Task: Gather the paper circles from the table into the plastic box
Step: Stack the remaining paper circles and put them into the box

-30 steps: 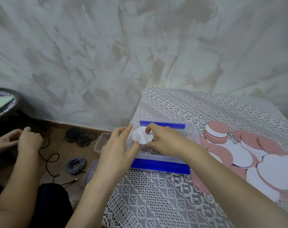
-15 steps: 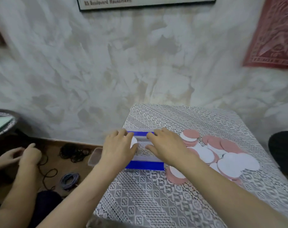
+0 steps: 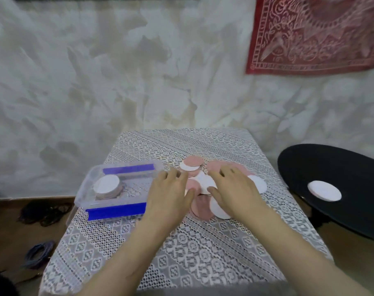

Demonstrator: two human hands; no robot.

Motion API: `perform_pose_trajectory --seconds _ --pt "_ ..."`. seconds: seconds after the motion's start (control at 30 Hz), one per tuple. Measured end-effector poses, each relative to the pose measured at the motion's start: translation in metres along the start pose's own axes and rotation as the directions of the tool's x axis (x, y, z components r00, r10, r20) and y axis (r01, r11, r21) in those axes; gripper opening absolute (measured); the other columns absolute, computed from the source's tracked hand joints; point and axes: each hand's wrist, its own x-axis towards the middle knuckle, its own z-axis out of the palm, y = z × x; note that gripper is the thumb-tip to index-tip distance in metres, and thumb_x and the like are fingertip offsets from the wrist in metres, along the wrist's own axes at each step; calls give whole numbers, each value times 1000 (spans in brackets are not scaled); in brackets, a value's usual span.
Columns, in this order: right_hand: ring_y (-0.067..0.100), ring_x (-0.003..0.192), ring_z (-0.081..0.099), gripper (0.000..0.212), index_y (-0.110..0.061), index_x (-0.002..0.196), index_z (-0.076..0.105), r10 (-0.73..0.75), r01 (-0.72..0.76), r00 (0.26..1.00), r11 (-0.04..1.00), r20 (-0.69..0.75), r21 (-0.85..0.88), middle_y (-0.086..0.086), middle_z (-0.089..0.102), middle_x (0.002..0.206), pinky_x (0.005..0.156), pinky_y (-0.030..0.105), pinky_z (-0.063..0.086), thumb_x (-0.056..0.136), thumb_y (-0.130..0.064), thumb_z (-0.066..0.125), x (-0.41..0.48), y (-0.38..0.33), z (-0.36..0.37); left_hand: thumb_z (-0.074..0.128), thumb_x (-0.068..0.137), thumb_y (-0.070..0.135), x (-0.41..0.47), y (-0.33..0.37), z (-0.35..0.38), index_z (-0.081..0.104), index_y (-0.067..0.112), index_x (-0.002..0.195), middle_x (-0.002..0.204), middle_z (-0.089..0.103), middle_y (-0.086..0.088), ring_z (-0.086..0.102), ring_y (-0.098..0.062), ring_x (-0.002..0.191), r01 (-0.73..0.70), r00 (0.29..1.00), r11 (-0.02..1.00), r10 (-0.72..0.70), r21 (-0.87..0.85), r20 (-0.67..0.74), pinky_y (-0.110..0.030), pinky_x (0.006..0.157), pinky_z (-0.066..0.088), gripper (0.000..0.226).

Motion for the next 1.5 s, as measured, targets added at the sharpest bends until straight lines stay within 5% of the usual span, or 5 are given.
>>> perform_pose_trajectory --seconds 0.43,0.73,1.03,1.3,1.5 --pt "15 96 56 38 -35 134 50 157 -194 977 938 146 286 -8 46 120 78 34 48 101 -53 42 -30 41 45 49 93 44 -20 21 56 59 26 125 125 57 2 54 -27 101 87 992 992 -78 -93 97 -43 78 53 39" --pt "29 103 59 55 -34 142 44 293 -368 914 890 280 269 -2 50 120 82 39 47 94 -61 50 -20 66 43 56 92 49 -24 18 52 58 31 129 132 55 3 52 -25 108 116 989 987 -104 -116 105 -39 84 49 42" --pt "28 107 59 59 -33 143 46 233 -324 926 895 298 308 -2 50 124 84 39 47 92 -63 53 -33 38 36 55 92 55 -45 17 46 55 31 136 143 54 -1 45 -30 122 175 976 984 -167 -43 137 -47 94 46 50" --pt "24 102 59 58 -35 141 48 243 -331 930 881 277 338 -4 51 118 86 40 50 91 -63 55 -34 33 37 41 97 59 -54 15 46 34 32 151 163 28 -2 17 -30 151 212 958 971 -184 -110 221 -47 123 18 60" --pt "25 106 61 56 -39 135 52 245 -349 923 858 298 376 -4 54 117 87 41 50 86 -65 59 -27 36 37 36 99 60 -54 15 41 29 30 154 165 22 -2 15 -23 152 171 962 974 -133 -146 237 -40 124 13 63"
